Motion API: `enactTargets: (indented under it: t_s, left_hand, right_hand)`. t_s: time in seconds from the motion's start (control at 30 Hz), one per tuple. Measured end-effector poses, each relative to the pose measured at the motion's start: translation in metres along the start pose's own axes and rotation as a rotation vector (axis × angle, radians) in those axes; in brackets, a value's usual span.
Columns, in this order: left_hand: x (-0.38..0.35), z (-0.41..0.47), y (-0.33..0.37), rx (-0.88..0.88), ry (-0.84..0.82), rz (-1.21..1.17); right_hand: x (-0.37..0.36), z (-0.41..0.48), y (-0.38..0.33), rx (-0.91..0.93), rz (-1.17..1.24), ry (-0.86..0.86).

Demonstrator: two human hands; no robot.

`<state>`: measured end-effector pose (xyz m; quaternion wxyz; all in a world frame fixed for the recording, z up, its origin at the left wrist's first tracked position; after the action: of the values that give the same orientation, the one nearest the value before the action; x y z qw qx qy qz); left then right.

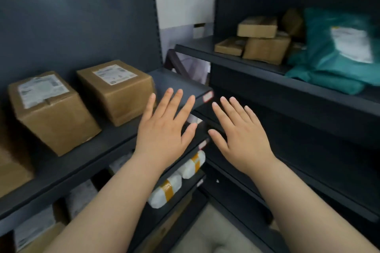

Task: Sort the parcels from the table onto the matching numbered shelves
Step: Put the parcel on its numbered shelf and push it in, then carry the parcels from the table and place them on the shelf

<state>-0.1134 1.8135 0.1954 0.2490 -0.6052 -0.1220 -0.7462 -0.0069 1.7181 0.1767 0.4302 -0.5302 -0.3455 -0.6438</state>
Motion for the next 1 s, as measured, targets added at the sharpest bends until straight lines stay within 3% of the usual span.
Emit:
enactTargets:
  t_s: [0.43, 0.77, 1.0]
  left_hand:
    - [-0.013, -0.033, 0.336, -0.806, -0.153, -0.097]
    - [0.039, -0.197, 0.572, -1.351, -0.178, -0.069]
    - [0.09, -0.336, 0.701, -1.608, -0.119, -0.109]
  right_hand:
    - [0.024, -0.325, 0.185, -0.91, -0.123, -0.225]
    - [0.072, -0.614, 0.206, -1.384, -0.092, -0.223]
    - [0.117, -0.828, 0.185, -1.695, -0.034, -0.22]
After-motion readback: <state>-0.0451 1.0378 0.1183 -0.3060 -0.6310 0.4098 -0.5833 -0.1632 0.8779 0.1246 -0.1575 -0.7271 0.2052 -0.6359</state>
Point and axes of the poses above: each hand's wrist, its own z-axis towards the middle knuckle, its own x-axis out of the back of the hand, y = z × x, the point moved 9 cm from there along z, towards the middle knuckle, and after that the axes turned 15 degrees about -y, right-handed, at the moved point
